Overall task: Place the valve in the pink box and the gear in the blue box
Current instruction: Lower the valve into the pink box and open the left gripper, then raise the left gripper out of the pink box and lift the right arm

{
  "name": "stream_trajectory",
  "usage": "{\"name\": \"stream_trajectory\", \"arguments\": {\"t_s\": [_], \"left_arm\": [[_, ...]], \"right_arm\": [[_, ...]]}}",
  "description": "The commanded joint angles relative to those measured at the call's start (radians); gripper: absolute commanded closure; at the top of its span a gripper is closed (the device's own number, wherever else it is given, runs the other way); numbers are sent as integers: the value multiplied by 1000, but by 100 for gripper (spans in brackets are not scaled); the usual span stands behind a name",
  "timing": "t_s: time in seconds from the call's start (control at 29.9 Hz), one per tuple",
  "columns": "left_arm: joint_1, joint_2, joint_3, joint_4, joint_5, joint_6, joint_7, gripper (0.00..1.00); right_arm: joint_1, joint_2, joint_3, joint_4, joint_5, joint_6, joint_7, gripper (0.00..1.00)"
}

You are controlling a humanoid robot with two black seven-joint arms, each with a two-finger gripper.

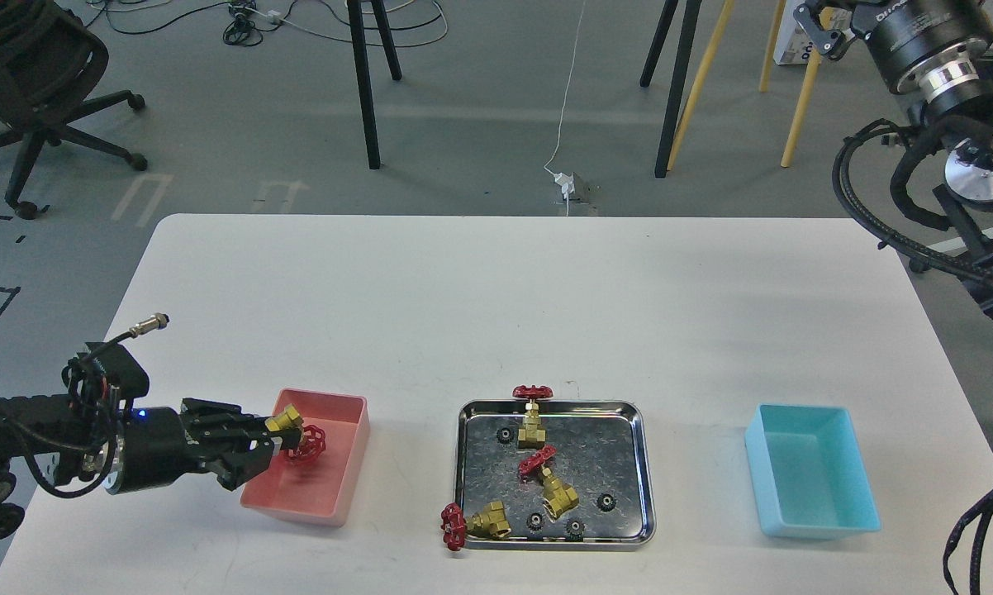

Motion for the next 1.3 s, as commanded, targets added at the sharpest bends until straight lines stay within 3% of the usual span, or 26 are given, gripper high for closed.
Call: {"name": "stream_trajectory", "arguments": {"t_s": [0.0, 0.17, 0.8, 1.04, 1.14, 1.27], "left_arm": [[22, -41, -3, 35, -3, 19, 0, 90], [39, -61, -14, 54, -4, 26, 0, 86], [39, -39, -48, 22, -9, 33, 0, 49], [39, 40, -173, -38, -29, 13, 0, 37], [39, 85, -302, -106, -94, -61, 0, 35], [39, 82, -509, -126, -281, -236, 0, 33]], "right_arm": [[-1, 0, 0, 0, 0, 0, -1, 0], [-3, -2, 0, 0, 0, -1, 1, 0], [-3, -9, -21, 6, -2, 0, -1, 0], [9, -34, -213, 89, -83, 8, 7, 0], [11, -89, -314, 156, -275, 3, 9, 0], [8, -121, -366, 273, -682, 3, 9, 0]]}}
